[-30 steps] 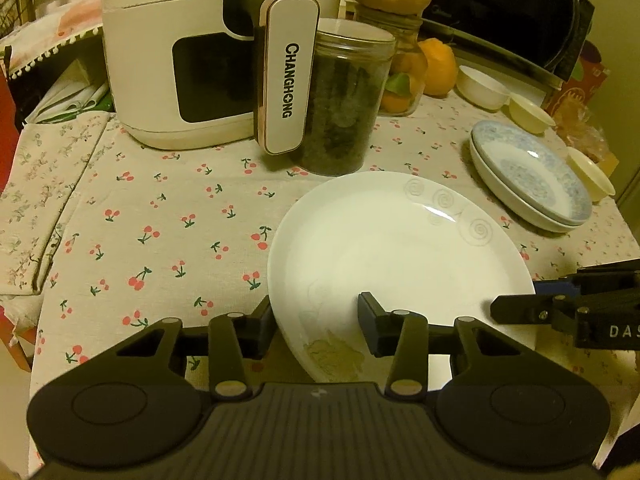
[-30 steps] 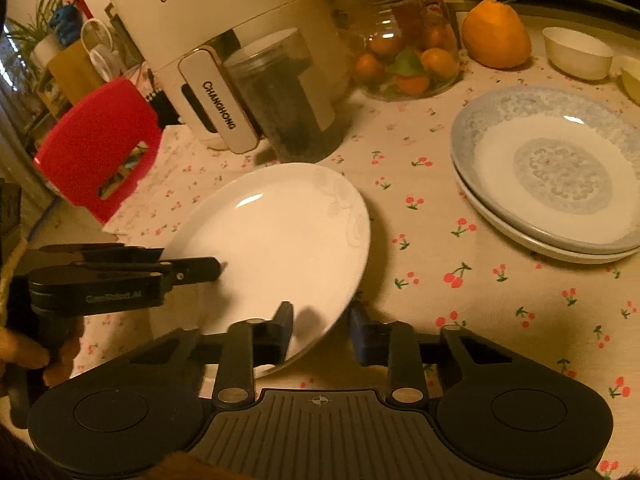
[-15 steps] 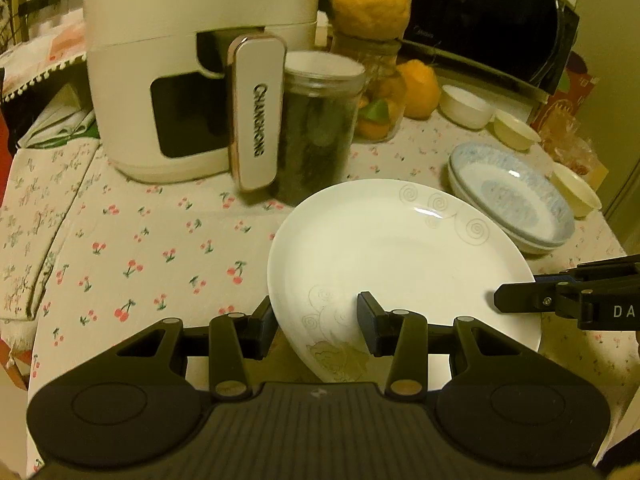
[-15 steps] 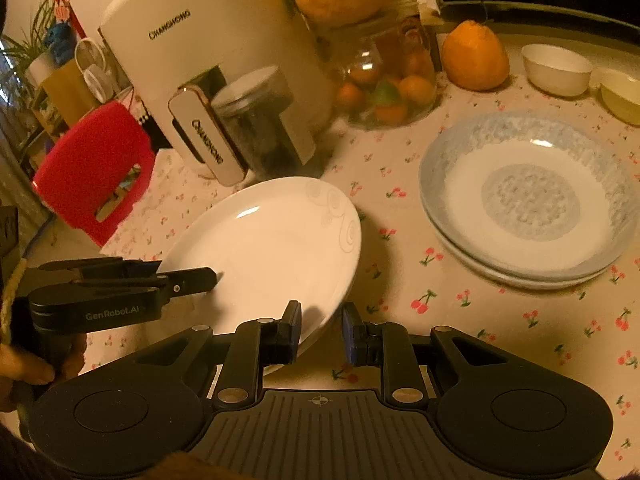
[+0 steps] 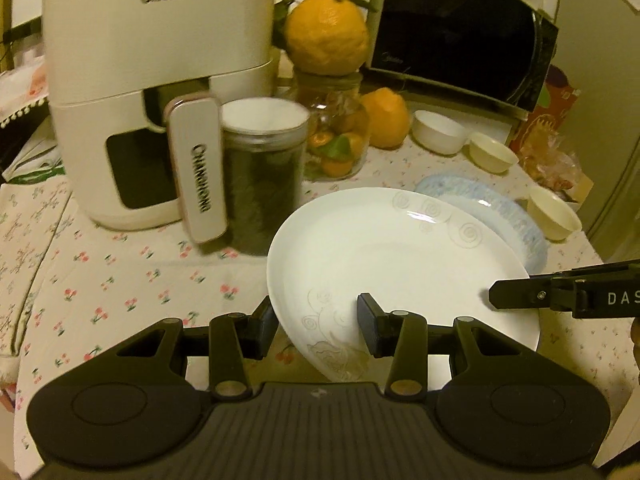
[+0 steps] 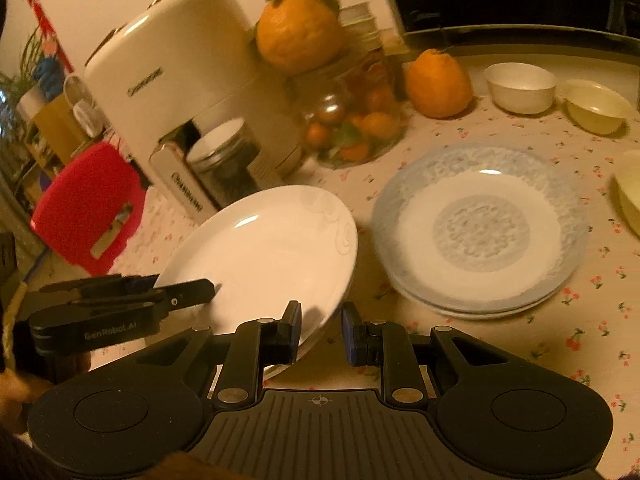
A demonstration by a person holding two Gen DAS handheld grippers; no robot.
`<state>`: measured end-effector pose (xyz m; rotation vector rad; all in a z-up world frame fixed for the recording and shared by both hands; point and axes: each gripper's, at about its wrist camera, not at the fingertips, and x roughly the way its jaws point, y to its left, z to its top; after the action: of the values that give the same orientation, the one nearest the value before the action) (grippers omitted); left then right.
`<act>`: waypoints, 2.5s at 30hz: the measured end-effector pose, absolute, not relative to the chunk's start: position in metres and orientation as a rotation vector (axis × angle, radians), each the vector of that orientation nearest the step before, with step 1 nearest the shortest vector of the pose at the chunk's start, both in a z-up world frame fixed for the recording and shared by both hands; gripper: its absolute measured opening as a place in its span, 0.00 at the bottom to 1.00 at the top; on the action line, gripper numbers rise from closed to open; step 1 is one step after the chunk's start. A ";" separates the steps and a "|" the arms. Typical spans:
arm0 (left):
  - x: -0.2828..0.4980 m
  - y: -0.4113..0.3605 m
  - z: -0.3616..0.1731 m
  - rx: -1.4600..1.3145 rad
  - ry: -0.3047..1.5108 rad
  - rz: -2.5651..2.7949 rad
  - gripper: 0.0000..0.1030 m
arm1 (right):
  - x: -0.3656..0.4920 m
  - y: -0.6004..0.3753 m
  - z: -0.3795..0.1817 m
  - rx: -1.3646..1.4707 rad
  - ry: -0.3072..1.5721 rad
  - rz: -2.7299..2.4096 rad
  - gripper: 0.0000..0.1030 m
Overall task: Organize plates and bowls
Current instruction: 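Lift the white plate with both grippers and carry it over the blue plates, then lower the white plate onto the blue plate stack with both grippers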
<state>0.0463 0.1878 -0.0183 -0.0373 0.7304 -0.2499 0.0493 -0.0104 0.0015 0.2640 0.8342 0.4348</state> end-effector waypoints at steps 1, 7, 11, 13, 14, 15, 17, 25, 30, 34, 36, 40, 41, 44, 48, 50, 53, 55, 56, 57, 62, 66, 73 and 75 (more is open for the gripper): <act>0.047 0.185 -0.017 -0.037 0.728 -0.254 0.39 | 0.050 -0.014 0.002 0.272 0.832 0.429 0.21; 0.053 0.165 -0.013 -0.027 0.707 -0.283 0.39 | 0.055 -0.040 0.008 0.314 0.816 0.397 0.21; 0.058 0.152 -0.010 -0.020 0.697 -0.295 0.39 | 0.058 -0.055 0.010 0.333 0.811 0.376 0.21; 0.062 0.145 -0.010 -0.017 0.695 -0.300 0.39 | 0.060 -0.062 0.011 0.339 0.809 0.364 0.21; 0.064 0.141 -0.010 -0.016 0.695 -0.303 0.39 | 0.061 -0.066 0.011 0.341 0.809 0.357 0.21; 0.066 0.138 -0.010 -0.017 0.696 -0.305 0.39 | 0.062 -0.069 0.011 0.344 0.808 0.351 0.21; 0.070 0.130 -0.011 -0.017 0.696 -0.309 0.39 | 0.066 -0.077 0.011 0.351 0.808 0.336 0.21; 0.084 0.101 -0.015 -0.014 0.703 -0.323 0.39 | 0.074 -0.105 0.008 0.372 0.813 0.280 0.21; 0.091 0.089 -0.019 -0.005 0.710 -0.326 0.39 | 0.079 -0.117 0.003 0.376 0.828 0.261 0.21; 0.096 0.082 -0.021 0.003 0.715 -0.319 0.39 | 0.082 -0.120 0.000 0.371 0.834 0.251 0.21; 0.098 0.079 -0.022 0.008 0.716 -0.314 0.39 | 0.084 -0.122 -0.002 0.371 0.839 0.246 0.21; 0.101 0.073 -0.026 0.021 0.721 -0.305 0.39 | 0.087 -0.125 -0.007 0.379 0.850 0.232 0.21; 0.101 0.072 -0.027 0.027 0.722 -0.302 0.39 | 0.088 -0.126 -0.008 0.381 0.853 0.229 0.21; 0.104 0.069 -0.028 0.036 0.723 -0.293 0.38 | 0.091 -0.127 -0.011 0.386 0.859 0.220 0.21; 0.105 0.066 -0.029 0.041 0.719 -0.283 0.38 | 0.093 -0.129 -0.012 0.394 0.856 0.215 0.21; 0.106 0.065 -0.029 0.045 0.718 -0.282 0.39 | 0.092 -0.129 -0.012 0.394 0.854 0.212 0.21; 0.107 0.065 -0.031 0.045 0.721 -0.281 0.38 | 0.092 -0.129 -0.011 0.390 0.853 0.211 0.21; 0.107 0.064 -0.031 0.049 0.721 -0.280 0.38 | 0.092 -0.129 -0.011 0.381 0.851 0.208 0.21; 0.107 0.064 -0.031 0.051 0.721 -0.280 0.38 | 0.092 -0.128 -0.011 0.376 0.850 0.207 0.21; 0.107 0.063 -0.031 0.053 0.721 -0.281 0.38 | 0.092 -0.128 -0.011 0.372 0.849 0.206 0.21; 0.108 0.063 -0.033 0.059 0.729 -0.284 0.38 | 0.092 -0.127 -0.010 0.369 0.849 0.199 0.21; 0.108 0.060 -0.034 0.072 0.726 -0.281 0.38 | 0.092 -0.126 -0.009 0.349 0.847 0.190 0.21; 0.106 0.052 -0.036 0.131 0.714 -0.284 0.38 | 0.092 -0.124 -0.009 0.317 0.857 0.168 0.21; 0.104 0.048 -0.037 0.171 0.704 -0.286 0.38 | 0.094 -0.123 -0.012 0.309 0.883 0.151 0.21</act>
<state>0.1044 0.0478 -0.0369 0.1713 0.7038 -0.2864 0.0936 -0.1234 -0.0118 0.3086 0.8830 0.1514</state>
